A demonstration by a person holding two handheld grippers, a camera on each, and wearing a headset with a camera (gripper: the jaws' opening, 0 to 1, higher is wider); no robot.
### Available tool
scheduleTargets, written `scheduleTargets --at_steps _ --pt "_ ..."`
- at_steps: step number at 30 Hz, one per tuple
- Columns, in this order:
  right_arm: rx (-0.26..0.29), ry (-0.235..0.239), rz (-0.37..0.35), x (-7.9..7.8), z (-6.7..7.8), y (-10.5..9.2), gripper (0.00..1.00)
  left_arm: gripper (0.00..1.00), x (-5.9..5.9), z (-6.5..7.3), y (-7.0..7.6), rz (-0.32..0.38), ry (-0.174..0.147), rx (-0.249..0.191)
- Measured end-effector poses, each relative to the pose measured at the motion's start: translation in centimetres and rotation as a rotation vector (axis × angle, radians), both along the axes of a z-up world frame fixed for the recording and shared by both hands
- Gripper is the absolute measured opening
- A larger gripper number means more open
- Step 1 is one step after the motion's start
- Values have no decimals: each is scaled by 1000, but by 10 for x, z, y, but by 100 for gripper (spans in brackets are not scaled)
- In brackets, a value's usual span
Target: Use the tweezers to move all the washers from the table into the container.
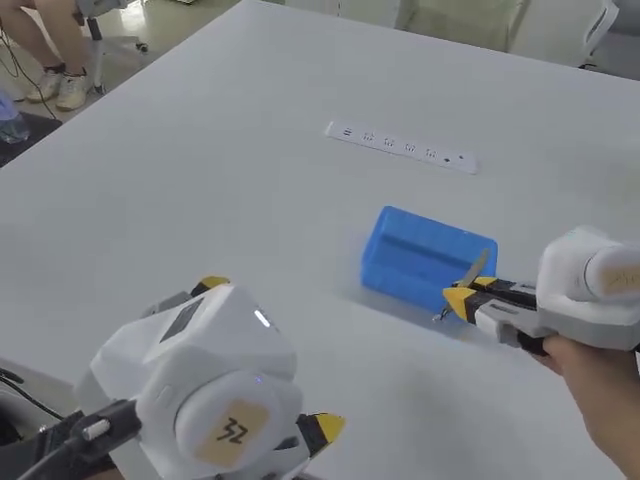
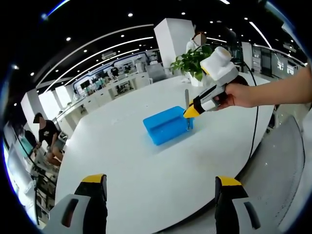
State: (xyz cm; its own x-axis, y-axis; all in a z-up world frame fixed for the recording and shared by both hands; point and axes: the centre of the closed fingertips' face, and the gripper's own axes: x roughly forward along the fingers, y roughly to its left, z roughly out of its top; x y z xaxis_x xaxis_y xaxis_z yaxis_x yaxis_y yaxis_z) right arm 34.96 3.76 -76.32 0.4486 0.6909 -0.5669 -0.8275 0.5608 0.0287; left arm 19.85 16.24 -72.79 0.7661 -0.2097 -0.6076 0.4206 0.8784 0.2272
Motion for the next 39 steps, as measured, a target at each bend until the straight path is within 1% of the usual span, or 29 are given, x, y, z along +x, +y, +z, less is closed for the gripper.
scheduleTargets --at_steps 4,7,13,19,22,27,31,36,39 --pt "23 8 -13 0 6 2 3 94 -1 0 1 0 0 5" --pt "27 -4 -17 2 13 2 3 94 -1 1 1 1 -3 6" --pt "30 -27 -28 11 23 3 3 94 -1 1 2 2 -3 5" --pt "27 -46 -24 19 28 5 3 94 -2 1 2 3 -3 3" --pt "24 -59 -28 28 29 4 3 94 -2 1 3 4 -2 7" --pt "18 -67 -41 40 27 4 3 94 -1 3 4 6 -5 9" --pt "1 -79 -61 52 22 1 3 94 0 4 4 7 -6 9" --pt "-28 -75 -79 62 9 -3 3 93 0 4 3 4 -7 14" --pt "-37 -57 -93 67 1 -4 3 94 0 3 3 5 -4 15"
